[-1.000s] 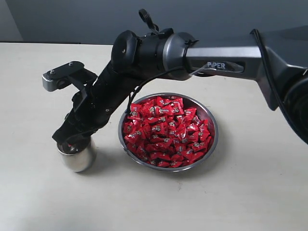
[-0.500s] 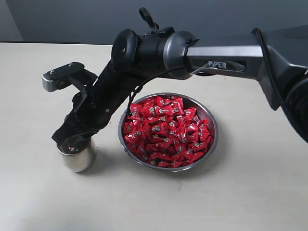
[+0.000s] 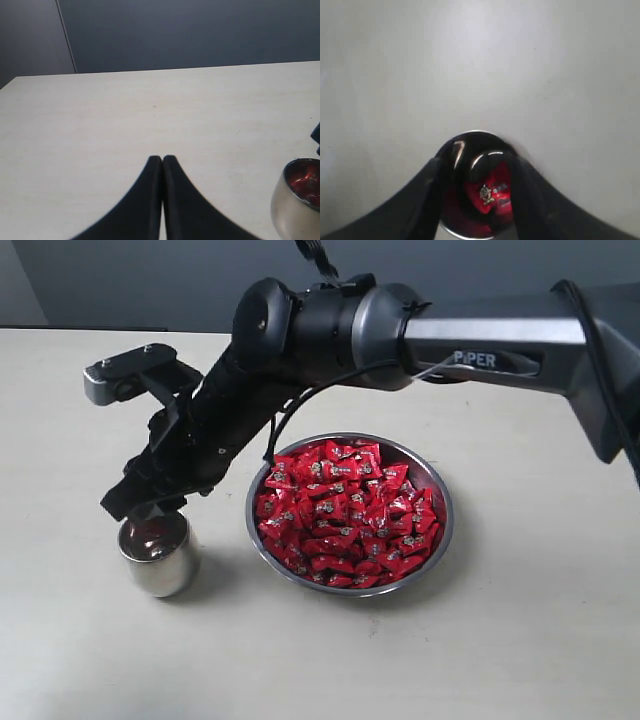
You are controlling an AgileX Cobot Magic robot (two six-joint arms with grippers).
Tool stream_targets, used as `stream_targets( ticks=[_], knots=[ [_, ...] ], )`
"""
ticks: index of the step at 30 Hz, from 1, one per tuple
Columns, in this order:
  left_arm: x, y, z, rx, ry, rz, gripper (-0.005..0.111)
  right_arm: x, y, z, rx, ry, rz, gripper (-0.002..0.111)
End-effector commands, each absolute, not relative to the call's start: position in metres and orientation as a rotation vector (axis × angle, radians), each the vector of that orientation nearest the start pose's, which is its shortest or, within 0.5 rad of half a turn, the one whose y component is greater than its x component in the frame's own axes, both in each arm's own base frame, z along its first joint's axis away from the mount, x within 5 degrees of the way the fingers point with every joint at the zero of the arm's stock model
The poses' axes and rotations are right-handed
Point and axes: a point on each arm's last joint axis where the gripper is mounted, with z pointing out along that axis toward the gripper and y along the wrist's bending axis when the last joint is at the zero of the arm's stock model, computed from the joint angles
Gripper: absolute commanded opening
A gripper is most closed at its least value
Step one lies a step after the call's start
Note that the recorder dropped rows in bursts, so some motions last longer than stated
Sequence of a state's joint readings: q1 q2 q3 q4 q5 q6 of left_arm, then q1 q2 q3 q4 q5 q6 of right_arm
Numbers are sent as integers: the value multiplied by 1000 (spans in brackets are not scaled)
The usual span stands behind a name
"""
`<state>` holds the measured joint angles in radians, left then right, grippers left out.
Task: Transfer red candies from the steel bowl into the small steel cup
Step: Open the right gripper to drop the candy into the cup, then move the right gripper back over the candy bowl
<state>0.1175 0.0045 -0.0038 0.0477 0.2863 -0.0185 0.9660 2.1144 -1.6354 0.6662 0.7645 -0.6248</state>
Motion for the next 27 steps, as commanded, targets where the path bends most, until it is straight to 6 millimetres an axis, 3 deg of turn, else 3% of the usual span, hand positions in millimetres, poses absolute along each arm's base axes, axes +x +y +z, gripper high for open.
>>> stream_targets(
  ticks=[1, 8, 15, 20, 27],
  knots=[
    [54, 8, 187, -92, 1767, 114, 0, 235, 396, 232, -1458, 2146, 788, 41],
    [54, 8, 187, -92, 1767, 114, 0, 244, 382, 282, -1301, 2007, 766, 34],
    [54, 8, 187, -92, 1767, 114, 0, 268, 340, 305, -1151, 2013, 726, 34],
    [54, 8, 187, -92, 1767, 114, 0, 270, 299, 298, -1026, 2031, 654, 34],
    [54, 8, 187, -92, 1767, 114, 0, 269, 241, 262, -949, 2147, 516, 34]
  ],
)
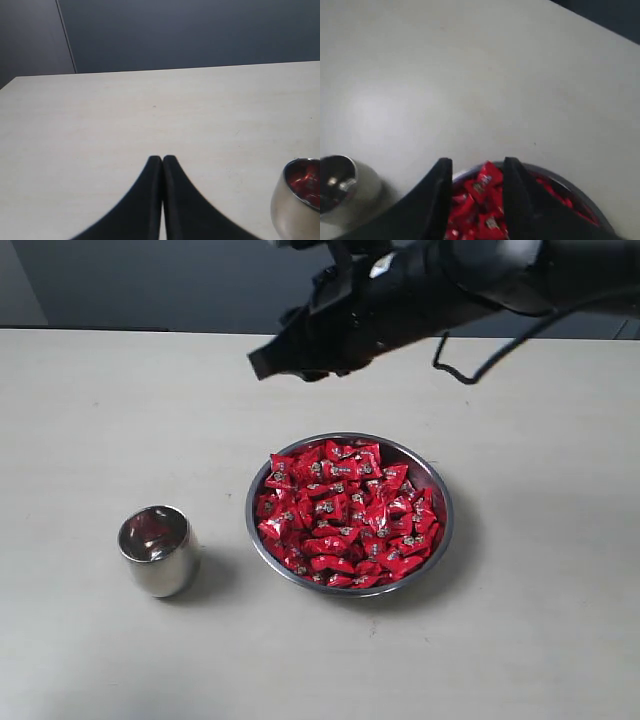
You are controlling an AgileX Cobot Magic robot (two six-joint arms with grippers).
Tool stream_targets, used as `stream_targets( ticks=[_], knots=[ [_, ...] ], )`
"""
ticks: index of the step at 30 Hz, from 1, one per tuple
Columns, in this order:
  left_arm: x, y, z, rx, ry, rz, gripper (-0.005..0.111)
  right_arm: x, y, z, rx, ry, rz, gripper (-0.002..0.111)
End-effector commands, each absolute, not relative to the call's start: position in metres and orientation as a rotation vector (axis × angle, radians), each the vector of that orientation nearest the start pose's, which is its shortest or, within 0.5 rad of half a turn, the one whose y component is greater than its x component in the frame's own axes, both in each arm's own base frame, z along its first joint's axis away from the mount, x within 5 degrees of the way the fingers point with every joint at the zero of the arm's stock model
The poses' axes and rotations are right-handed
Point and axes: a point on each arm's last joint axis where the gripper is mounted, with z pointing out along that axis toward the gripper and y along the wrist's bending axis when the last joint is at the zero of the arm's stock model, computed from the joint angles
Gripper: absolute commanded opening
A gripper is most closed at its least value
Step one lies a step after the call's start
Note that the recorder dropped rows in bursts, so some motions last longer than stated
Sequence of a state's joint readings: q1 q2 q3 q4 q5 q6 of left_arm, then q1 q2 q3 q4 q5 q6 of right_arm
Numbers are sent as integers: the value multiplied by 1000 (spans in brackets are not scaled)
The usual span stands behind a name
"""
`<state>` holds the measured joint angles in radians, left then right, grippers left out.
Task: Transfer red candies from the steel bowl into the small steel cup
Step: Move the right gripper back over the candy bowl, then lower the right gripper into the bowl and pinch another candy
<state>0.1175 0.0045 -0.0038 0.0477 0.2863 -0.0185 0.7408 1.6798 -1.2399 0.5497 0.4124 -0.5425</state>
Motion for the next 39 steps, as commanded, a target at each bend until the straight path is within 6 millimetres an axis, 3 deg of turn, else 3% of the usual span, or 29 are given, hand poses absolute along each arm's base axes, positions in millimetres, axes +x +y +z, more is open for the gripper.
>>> stream_targets(
  ticks=[1, 10, 17, 26, 39],
  knots=[
    [54, 8, 187, -92, 1767, 114, 0, 268, 234, 257, -932, 2162, 502, 34],
    [54, 8, 187, -92, 1767, 114, 0, 270, 202, 228, -872, 2202, 385, 34],
    [54, 8, 187, -92, 1767, 114, 0, 283, 197, 198, -861, 2293, 347, 34],
    [54, 8, 187, -92, 1767, 114, 0, 284, 200, 158, -886, 2460, 360, 34],
    [54, 8, 187, -92, 1767, 114, 0, 276, 202, 150, -863, 2579, 436, 34]
  ],
)
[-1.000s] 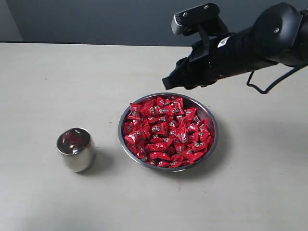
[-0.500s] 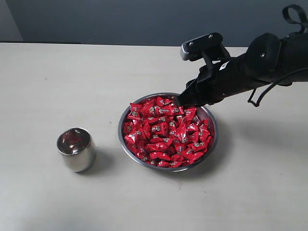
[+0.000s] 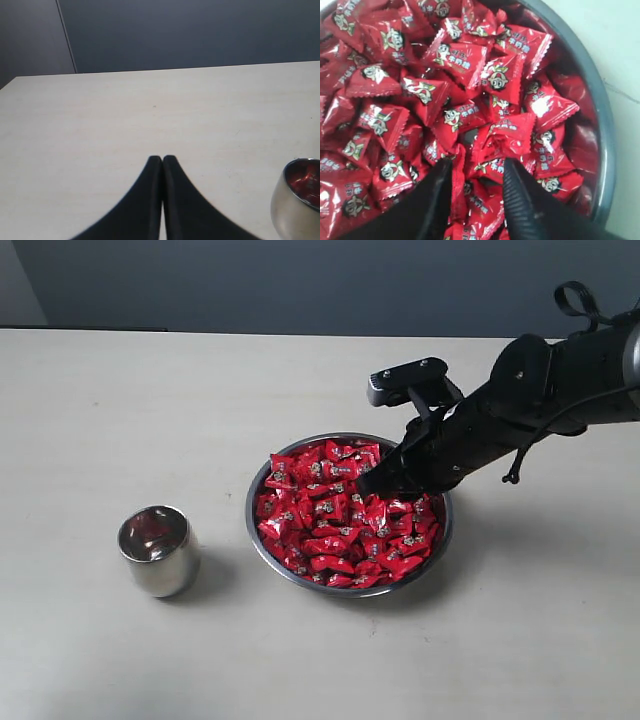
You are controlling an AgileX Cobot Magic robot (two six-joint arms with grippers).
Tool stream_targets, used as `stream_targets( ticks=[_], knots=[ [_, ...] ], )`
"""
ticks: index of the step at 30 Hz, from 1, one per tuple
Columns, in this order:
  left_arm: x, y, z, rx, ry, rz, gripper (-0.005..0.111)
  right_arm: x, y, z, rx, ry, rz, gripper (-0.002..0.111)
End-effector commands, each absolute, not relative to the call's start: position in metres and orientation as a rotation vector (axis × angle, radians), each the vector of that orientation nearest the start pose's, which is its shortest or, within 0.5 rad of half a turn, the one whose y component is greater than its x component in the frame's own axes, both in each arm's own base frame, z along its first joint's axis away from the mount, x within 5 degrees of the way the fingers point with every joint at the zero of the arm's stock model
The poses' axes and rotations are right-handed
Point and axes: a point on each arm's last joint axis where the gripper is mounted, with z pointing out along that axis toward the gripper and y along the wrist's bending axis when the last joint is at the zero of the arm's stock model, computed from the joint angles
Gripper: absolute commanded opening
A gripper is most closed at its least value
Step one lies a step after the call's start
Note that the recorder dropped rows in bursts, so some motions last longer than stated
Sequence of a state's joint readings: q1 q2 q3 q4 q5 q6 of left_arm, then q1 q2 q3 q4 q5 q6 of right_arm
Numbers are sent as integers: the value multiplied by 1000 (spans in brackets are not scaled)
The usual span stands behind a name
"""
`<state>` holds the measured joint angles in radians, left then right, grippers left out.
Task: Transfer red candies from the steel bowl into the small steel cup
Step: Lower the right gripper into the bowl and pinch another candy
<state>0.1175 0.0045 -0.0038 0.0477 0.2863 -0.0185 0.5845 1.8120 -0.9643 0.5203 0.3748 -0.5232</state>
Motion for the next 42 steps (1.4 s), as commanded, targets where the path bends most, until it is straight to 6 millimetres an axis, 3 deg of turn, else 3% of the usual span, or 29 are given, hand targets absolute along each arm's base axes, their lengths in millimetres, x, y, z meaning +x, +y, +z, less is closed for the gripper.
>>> stream_targets(
  ticks=[1, 11, 25, 32, 42],
  knots=[
    [54, 8, 187, -92, 1767, 114, 0, 275, 203, 149, -850, 2593, 453, 34],
    [54, 8, 187, -92, 1767, 114, 0, 265, 216, 147, -912, 2586, 467, 34],
    [54, 8, 187, -92, 1767, 114, 0, 269, 215, 147, -929, 2544, 426, 34],
    [54, 8, 187, -92, 1767, 114, 0, 268, 215, 128, -947, 2610, 418, 34],
    [54, 8, 187, -92, 1767, 114, 0, 267, 216, 122, -945, 2638, 426, 34]
  ],
)
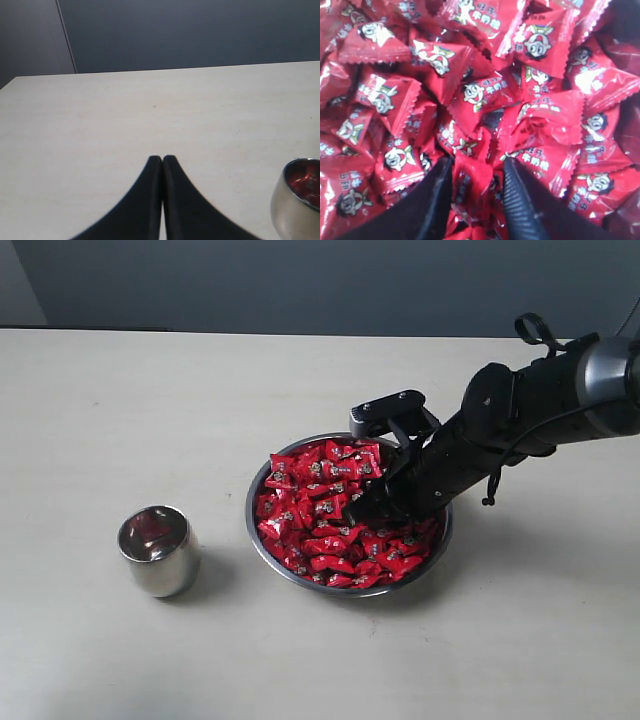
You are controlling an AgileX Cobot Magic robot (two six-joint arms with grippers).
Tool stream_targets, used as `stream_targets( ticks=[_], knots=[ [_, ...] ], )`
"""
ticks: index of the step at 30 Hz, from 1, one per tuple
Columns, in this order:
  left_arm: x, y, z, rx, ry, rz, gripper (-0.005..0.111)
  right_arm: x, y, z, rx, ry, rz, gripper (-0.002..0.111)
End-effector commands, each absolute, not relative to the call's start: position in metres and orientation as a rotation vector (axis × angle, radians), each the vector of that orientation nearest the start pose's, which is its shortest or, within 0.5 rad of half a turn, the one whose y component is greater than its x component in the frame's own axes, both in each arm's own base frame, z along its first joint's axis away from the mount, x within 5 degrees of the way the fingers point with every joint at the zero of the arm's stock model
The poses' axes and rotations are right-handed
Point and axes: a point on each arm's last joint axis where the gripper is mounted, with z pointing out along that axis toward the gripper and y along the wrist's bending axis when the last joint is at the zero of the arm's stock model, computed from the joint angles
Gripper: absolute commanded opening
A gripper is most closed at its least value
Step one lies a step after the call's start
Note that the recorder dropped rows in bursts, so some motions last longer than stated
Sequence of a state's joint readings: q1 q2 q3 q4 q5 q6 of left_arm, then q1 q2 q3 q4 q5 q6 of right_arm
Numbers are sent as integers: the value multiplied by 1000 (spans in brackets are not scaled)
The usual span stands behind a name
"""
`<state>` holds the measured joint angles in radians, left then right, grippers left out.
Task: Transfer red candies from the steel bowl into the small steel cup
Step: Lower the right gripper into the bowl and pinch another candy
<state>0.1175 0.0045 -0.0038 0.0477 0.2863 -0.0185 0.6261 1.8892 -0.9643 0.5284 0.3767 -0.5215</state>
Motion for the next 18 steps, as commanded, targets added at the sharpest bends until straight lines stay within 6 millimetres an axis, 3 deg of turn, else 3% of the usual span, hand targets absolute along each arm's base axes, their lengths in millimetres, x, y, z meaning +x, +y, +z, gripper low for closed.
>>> stream_targets(
  ticks=[1, 14, 16, 18],
  knots=[
    [54, 8, 187, -92, 1767, 114, 0, 267, 216, 122, -941, 2644, 430, 34],
    [54, 8, 187, -92, 1767, 114, 0, 265, 216, 120, -937, 2671, 446, 32],
    [54, 8, 187, -92, 1767, 114, 0, 265, 216, 120, -937, 2671, 446, 27],
    [54, 8, 187, -92, 1767, 114, 0, 265, 216, 120, -937, 2671, 446, 13]
  ],
)
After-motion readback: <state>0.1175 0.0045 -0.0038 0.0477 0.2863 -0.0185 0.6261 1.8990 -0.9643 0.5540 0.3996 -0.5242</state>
